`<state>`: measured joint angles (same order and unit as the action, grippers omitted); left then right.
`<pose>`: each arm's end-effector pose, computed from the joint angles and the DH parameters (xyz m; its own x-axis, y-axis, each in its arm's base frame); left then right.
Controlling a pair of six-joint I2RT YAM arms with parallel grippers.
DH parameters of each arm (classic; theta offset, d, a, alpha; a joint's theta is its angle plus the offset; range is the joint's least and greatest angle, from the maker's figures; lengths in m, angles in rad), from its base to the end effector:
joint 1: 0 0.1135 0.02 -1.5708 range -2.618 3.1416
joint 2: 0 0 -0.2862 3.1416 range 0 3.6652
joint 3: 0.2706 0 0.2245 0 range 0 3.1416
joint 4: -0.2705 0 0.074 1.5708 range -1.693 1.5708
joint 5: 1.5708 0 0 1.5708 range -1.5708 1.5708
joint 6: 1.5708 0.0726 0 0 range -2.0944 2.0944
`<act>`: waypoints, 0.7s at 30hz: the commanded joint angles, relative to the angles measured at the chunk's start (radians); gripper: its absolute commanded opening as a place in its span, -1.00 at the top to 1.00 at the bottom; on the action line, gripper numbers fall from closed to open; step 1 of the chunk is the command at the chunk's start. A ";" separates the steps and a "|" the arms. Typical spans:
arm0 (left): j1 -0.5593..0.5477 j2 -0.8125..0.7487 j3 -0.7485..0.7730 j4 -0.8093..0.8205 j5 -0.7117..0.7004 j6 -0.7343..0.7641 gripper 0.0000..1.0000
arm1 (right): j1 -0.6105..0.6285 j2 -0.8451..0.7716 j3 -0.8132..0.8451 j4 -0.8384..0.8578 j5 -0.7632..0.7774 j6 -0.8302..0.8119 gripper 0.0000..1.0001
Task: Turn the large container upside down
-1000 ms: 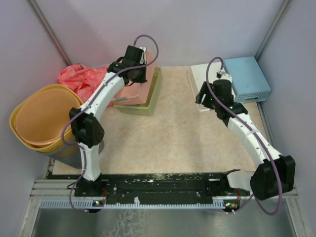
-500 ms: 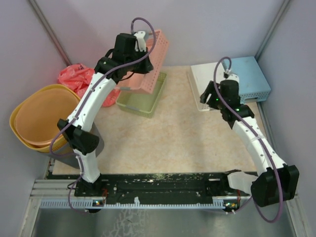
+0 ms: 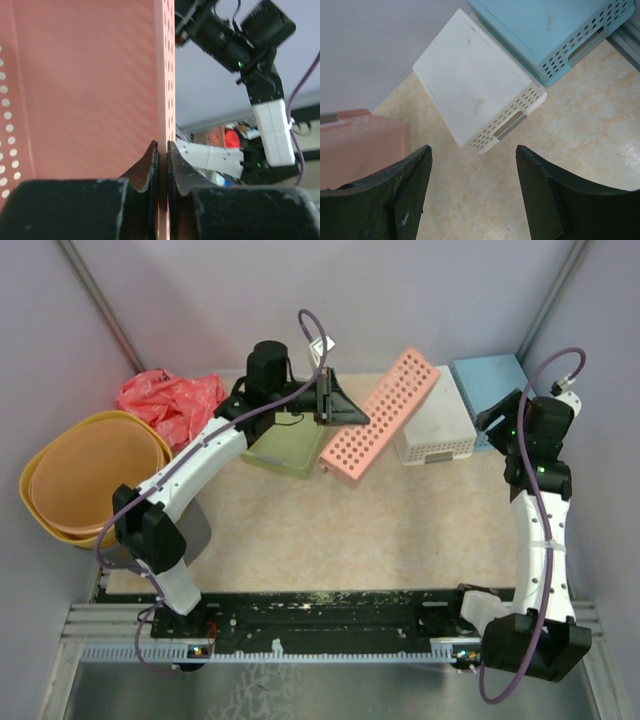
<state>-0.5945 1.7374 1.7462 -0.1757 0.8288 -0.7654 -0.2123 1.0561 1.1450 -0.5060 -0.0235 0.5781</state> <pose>0.3052 -0.2710 0.4372 -0.7786 -0.0387 -0.6263 0.6119 0.1745 -0.7715 0.2186 -0.0454 0.3822 -0.2279 0.6080 -0.7605 0.3752 0.7756 0.5076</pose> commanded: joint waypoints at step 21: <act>-0.065 0.358 -0.508 1.942 0.476 -1.444 1.00 | 0.002 -0.059 0.014 0.033 0.005 0.013 -0.36</act>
<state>-0.6460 2.0842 1.2350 1.4040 1.2778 -1.9633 -0.2123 1.0294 1.1584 -0.5205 -0.0093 0.5846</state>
